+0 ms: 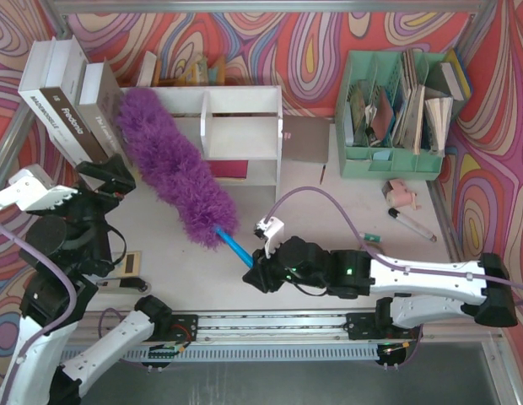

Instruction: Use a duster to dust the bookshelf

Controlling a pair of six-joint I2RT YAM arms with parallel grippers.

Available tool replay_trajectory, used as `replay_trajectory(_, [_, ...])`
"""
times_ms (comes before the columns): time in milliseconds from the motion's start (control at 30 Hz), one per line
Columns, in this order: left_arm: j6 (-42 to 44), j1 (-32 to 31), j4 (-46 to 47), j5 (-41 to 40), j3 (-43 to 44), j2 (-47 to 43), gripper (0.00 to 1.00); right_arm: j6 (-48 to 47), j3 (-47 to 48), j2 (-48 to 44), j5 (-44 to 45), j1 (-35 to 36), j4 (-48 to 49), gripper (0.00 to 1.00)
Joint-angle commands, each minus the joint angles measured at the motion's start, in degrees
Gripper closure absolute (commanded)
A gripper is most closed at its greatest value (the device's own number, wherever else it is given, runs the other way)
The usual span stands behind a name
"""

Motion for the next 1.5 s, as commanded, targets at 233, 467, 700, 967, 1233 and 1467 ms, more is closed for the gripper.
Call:
replay_trajectory(233, [2.70, -0.13, 0.14, -0.43, 2.91, -2.10, 0.02, -9.15, 9.65, 0.60, 2.07, 0.63, 8.19, 1.00])
replay_trajectory(467, [3.56, -0.11, -0.39, -0.75, 3.08, -3.25, 0.02, -8.42, 9.95, 6.43, 2.73, 0.64, 8.77, 1.00])
replay_trajectory(700, [4.40, -0.11, -0.33, -1.11, 3.14, -3.62, 0.02, -6.82, 5.48, 3.43, 7.26, 0.55, 8.39, 1.00])
replay_trajectory(967, [4.49, -0.11, -0.28, -1.29, 3.51, -4.17, 0.02, -8.00, 6.56, 0.59, 11.00, 0.54, 5.42, 1.00])
replay_trajectory(1233, [4.65, -0.11, -0.62, -1.37, 4.17, -4.32, 0.02, -12.17, 12.53, 0.98, 8.99, 0.52, 7.84, 1.00])
replay_trajectory(1467, [6.56, -0.11, 0.20, -2.13, 5.18, -5.32, 0.02, -16.91, 23.12, 5.54, 7.13, 0.55, 4.44, 1.00])
